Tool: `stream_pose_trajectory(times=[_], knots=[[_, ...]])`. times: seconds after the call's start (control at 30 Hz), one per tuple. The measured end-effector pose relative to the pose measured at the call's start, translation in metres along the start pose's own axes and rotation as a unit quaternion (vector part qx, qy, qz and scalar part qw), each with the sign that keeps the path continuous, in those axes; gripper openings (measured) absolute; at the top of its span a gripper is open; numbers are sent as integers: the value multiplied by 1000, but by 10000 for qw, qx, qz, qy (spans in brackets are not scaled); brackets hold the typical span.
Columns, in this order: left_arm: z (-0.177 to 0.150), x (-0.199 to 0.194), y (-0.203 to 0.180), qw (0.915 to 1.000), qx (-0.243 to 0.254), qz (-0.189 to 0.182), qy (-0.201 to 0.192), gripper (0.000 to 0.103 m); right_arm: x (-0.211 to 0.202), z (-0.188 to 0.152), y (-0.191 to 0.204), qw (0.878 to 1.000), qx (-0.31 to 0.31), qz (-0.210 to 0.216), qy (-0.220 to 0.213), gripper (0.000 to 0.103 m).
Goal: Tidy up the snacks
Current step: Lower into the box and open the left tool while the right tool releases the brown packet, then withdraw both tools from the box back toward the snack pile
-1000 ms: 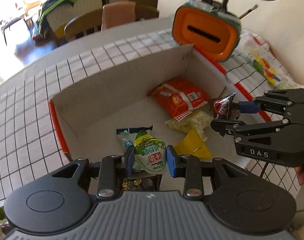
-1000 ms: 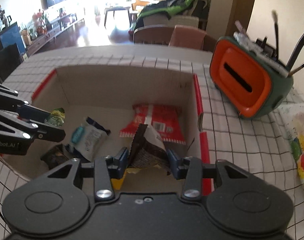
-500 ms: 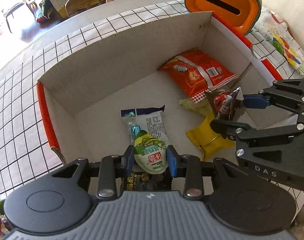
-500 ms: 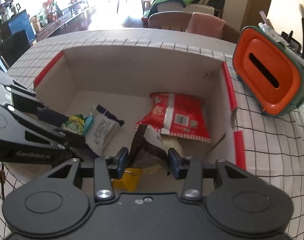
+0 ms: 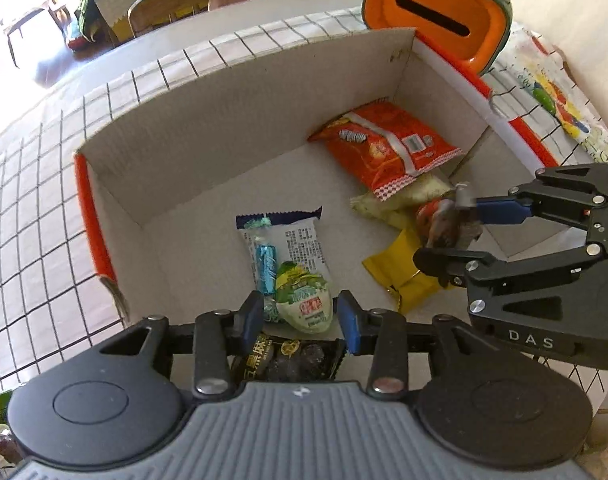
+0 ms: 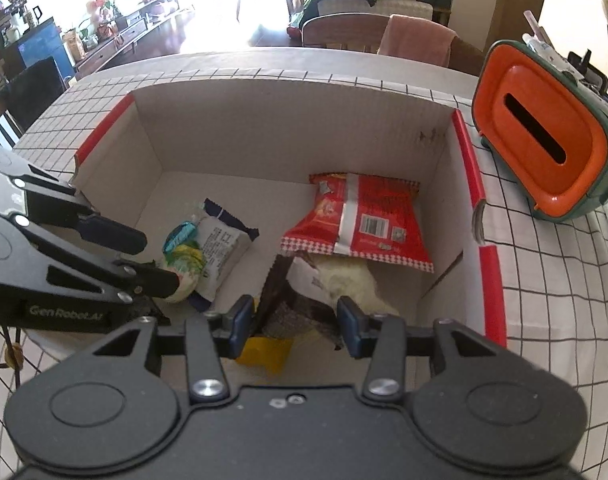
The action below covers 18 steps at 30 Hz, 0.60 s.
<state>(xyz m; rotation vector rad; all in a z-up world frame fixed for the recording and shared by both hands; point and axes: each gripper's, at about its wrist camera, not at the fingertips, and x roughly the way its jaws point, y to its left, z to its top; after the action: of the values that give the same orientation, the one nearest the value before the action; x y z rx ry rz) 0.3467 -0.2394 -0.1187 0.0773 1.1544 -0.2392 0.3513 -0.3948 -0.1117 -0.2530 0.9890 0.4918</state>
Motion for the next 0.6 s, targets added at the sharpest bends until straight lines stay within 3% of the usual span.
stream_pose_trajectory(times=[0.1, 0.4, 0.5, 0.6], knots=[[-4, -14, 0, 9997, -38, -76, -218, 52, -8, 1, -1, 9999, 31, 20, -96, 44], [-12, -55, 5, 9967, -192, -93, -781, 60, -44, 2, 6, 9986, 27, 179, -502, 48], [-16, -68, 10, 9950, -308, -76, -944, 63, -57, 2, 11, 9974, 50, 275, -664, 55], [-21, -80, 14, 9933, -359, -49, -1098, 63, -69, 2, 17, 9961, 36, 293, -829, 70]])
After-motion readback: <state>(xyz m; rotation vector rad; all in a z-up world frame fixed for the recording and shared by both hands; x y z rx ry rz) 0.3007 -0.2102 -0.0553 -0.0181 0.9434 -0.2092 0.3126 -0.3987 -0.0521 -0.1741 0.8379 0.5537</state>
